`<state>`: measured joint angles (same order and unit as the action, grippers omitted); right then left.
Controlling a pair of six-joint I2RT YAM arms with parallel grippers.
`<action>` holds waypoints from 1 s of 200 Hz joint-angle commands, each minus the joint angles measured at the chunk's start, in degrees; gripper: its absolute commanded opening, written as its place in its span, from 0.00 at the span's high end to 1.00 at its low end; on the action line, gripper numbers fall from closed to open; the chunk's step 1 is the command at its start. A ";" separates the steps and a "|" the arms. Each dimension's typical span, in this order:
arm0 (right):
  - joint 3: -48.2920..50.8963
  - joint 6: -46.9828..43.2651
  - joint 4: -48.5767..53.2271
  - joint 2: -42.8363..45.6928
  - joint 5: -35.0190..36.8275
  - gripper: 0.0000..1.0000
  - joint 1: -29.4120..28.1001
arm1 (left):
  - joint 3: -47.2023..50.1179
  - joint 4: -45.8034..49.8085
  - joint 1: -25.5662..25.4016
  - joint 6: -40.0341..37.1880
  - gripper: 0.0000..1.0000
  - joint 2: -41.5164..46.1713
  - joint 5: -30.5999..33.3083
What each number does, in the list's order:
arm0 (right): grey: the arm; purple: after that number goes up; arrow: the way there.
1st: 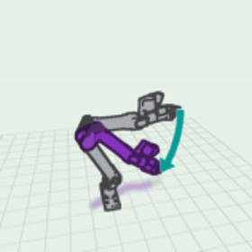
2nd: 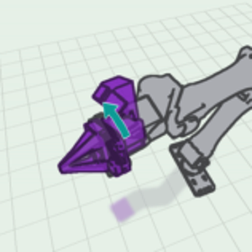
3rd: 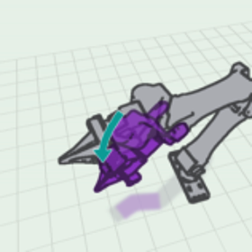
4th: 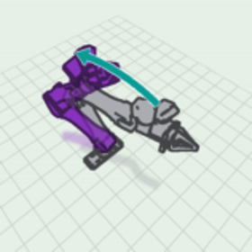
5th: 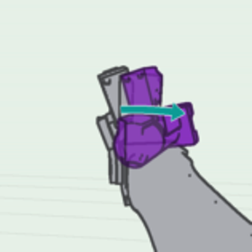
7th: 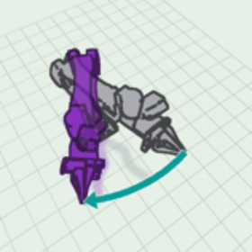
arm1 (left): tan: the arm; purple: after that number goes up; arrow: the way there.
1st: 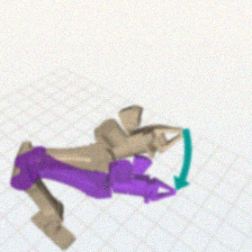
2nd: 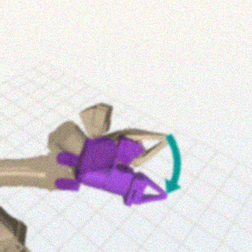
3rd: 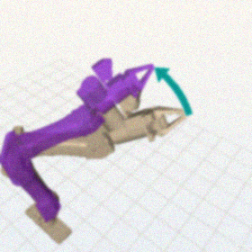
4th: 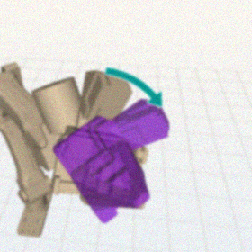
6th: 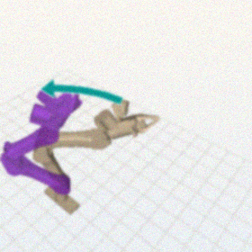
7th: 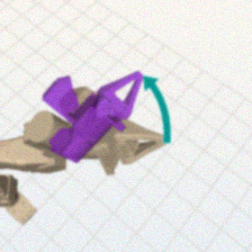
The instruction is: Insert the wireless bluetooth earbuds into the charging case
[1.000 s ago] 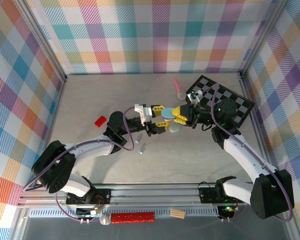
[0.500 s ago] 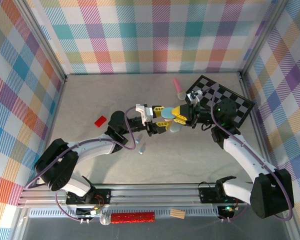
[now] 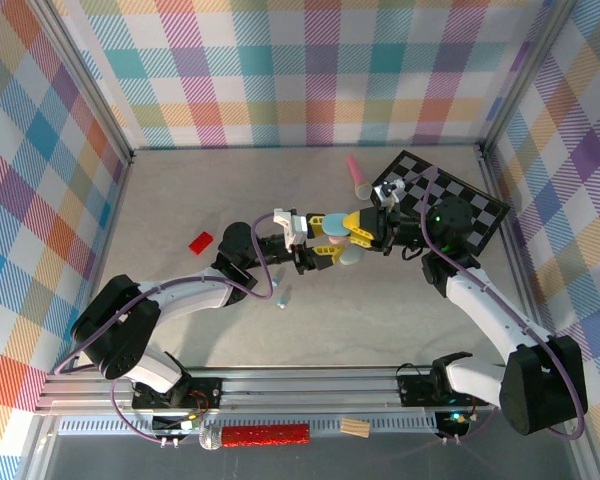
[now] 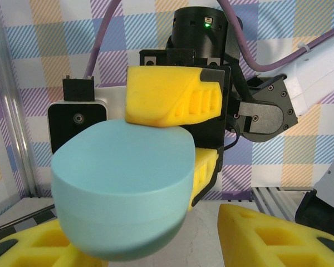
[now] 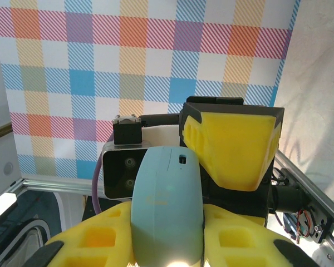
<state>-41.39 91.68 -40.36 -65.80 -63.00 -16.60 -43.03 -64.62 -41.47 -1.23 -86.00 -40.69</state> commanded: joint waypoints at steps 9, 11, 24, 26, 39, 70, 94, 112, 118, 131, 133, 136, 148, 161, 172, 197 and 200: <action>-0.34 -0.98 -0.96 0.81 0.32 0.98 -0.45 | -1.82 -5.93 -0.01 0.01 0.48 -0.40 1.61; -0.33 -1.06 -0.91 0.84 0.27 0.98 -0.41 | -1.83 -5.99 0.03 -0.01 0.48 -0.44 1.65; -0.11 -1.13 -0.69 1.01 0.31 0.98 -0.47 | -1.97 -6.42 0.06 -0.02 0.48 -0.62 1.75; -0.17 -1.15 -0.64 1.02 0.29 0.98 -0.46 | -1.97 -6.51 0.03 0.00 0.48 -0.65 1.75; -0.05 -1.15 -0.60 1.16 0.27 0.98 -0.54 | -2.19 -6.82 -0.01 0.21 0.48 -0.83 1.84; 0.15 -1.50 -0.16 1.46 0.22 0.98 -0.71 | -2.22 -7.10 0.04 0.33 0.48 -0.77 2.02; 0.25 -1.50 -0.08 1.62 0.25 0.98 -0.87 | -2.21 -7.01 0.01 0.36 0.48 -0.66 1.91; 0.27 -1.68 0.28 1.63 0.46 0.98 -0.93 | -2.50 -7.02 -0.01 0.76 0.49 -0.75 0.86; 0.28 -1.64 0.20 1.55 0.53 0.98 -0.90 | -2.58 -7.06 0.03 0.87 0.50 -0.75 0.41; 0.18 -1.71 0.10 1.55 0.52 0.98 -0.96 | -2.68 -6.98 0.01 1.11 0.52 -0.75 -0.03; 0.21 -1.73 0.17 1.55 0.58 0.98 -0.95 | -2.68 -7.00 -0.01 1.11 0.52 -0.75 -0.12; 0.19 -1.69 0.27 1.55 0.54 0.98 -0.94 | -2.68 -7.02 0.03 1.14 0.53 -0.75 -0.17; 0.19 -1.88 0.40 1.55 0.50 0.98 -0.99 | -2.68 -7.01 0.03 1.23 0.54 -0.75 -0.60; 0.22 -2.03 0.76 1.46 0.50 0.98 -1.07 | -2.68 -6.99 0.02 1.36 0.55 -0.66 -1.05; 0.23 -2.30 1.06 1.46 0.46 0.98 -0.99 | -2.72 -6.94 -0.03 1.49 0.56 -0.66 -1.47; 0.01 -2.36 1.29 1.20 0.52 0.98 -1.02 | -3.13 -6.10 -0.05 1.76 0.65 -0.84 -2.88; 0.03 -2.50 1.37 1.20 0.57 0.98 -1.05 | -3.11 -6.07 -0.04 1.76 0.65 -0.84 -3.02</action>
<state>-41.36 90.80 -39.00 -65.04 -63.07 -17.28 -43.92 -67.64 -41.43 -0.08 -86.85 -39.90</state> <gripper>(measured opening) 0.247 0.370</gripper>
